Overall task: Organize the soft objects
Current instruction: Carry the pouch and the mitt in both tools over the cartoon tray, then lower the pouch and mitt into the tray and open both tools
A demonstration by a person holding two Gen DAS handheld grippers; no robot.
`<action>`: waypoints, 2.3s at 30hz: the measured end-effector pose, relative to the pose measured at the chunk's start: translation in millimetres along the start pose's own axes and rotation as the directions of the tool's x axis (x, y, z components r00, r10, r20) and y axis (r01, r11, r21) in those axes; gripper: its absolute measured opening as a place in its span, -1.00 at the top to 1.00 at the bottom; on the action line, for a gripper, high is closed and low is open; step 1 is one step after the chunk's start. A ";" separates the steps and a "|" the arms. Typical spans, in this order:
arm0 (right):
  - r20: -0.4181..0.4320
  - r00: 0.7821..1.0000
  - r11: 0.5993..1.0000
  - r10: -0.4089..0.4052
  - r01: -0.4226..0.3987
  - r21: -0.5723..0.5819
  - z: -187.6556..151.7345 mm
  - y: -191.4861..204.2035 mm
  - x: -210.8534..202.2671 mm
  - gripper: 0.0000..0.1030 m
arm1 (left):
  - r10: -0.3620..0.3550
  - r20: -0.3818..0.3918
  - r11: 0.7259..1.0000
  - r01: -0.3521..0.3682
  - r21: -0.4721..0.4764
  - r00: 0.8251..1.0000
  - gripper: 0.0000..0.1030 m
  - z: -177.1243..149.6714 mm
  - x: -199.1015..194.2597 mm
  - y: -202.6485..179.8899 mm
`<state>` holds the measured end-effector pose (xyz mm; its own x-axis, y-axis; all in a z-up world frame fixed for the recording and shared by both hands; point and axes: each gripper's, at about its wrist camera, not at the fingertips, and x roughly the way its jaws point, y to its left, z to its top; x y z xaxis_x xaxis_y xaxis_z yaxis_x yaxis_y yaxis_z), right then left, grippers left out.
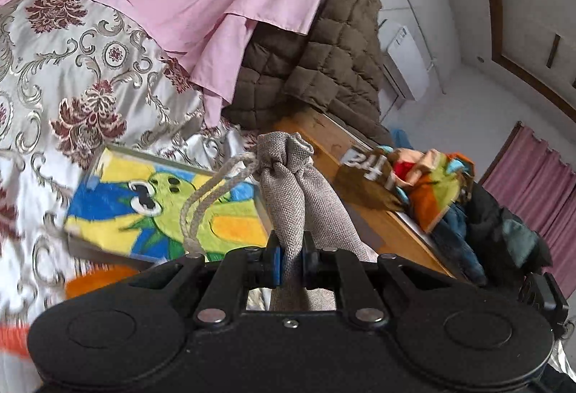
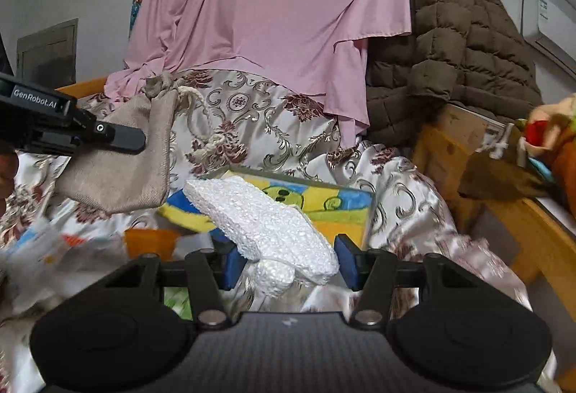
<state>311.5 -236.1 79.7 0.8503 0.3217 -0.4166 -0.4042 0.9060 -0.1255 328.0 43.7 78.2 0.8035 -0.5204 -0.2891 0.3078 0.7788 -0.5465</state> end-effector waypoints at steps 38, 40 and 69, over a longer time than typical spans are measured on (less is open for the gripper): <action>-0.299 0.953 0.998 -0.056 0.053 -0.018 8.2 1.1 265.3 -0.11 | 0.342 -0.242 0.935 -0.356 -0.013 0.908 0.73 28.9 207.3 156.7; -0.300 0.952 0.999 -0.052 0.047 -0.023 7.8 3.4 262.6 -0.14 | 0.347 -0.250 0.933 -0.361 -0.008 0.904 0.63 26.8 207.0 154.6; 0.112 0.992 0.979 -0.051 0.027 0.203 60.8 23.9 2.0 -0.99 | 0.304 0.144 0.919 -0.330 0.217 0.942 -0.87 13.5 -7.5 -11.8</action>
<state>324.0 -197.0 130.7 0.9020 0.3040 -0.3067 -0.3040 0.9514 0.0488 325.2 43.1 97.5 0.9238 -0.2030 -0.3247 0.1284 0.9631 -0.2367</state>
